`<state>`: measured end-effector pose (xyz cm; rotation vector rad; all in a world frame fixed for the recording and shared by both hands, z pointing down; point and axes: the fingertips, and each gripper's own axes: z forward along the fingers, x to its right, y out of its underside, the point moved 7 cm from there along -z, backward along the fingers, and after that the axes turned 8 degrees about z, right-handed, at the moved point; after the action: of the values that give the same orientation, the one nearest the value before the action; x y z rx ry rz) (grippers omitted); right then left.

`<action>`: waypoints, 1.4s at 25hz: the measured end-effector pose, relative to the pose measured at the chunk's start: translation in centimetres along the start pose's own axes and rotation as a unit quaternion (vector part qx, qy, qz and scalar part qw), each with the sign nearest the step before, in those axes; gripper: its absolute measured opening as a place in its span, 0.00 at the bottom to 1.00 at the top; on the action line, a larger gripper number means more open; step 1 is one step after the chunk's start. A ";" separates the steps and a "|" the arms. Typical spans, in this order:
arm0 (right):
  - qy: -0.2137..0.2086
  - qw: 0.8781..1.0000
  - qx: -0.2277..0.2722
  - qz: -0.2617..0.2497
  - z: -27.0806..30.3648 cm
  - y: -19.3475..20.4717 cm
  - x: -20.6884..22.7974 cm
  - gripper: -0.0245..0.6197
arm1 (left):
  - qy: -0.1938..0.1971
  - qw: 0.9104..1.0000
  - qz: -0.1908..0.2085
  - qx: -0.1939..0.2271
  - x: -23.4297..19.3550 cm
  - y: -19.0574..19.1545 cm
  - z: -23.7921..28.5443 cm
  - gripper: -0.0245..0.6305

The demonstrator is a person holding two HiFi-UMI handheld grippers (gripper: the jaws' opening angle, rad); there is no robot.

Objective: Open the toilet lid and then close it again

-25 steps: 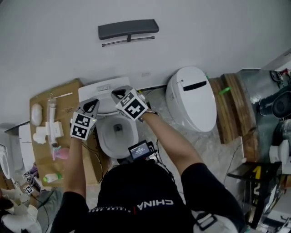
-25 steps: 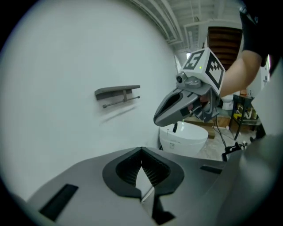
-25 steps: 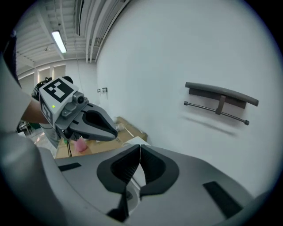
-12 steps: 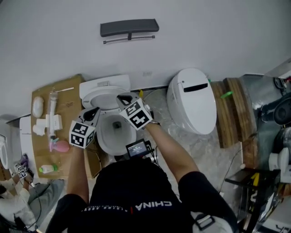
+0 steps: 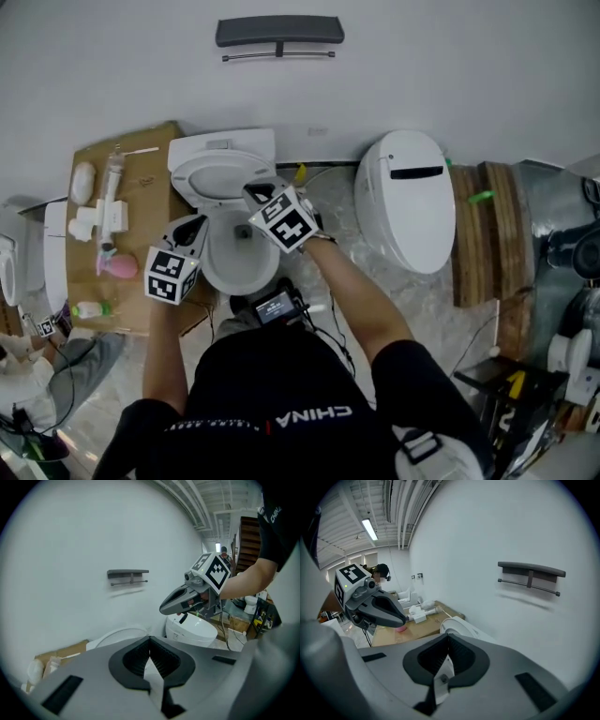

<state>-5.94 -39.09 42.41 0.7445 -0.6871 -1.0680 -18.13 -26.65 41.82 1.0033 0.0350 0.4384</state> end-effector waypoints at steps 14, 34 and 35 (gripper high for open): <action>0.069 0.998 0.017 -0.001 -3.2 2.7 -9.5 0.06 | 0.027 0.999 0.043 0.014 4.6 5.1 -9.0 0.05; 0.128 0.992 0.006 -0.008 -10.6 11.7 -31.8 0.06 | 0.043 0.997 0.063 0.018 14.2 17.1 -26.4 0.05; 0.128 0.992 0.005 -0.009 -11.1 12.2 -31.9 0.06 | 0.044 0.997 0.067 0.016 14.9 17.0 -26.4 0.05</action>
<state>-1.42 -3.48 41.63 0.8804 -0.4675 -0.9641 -16.31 8.05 43.93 1.0220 0.0534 0.6061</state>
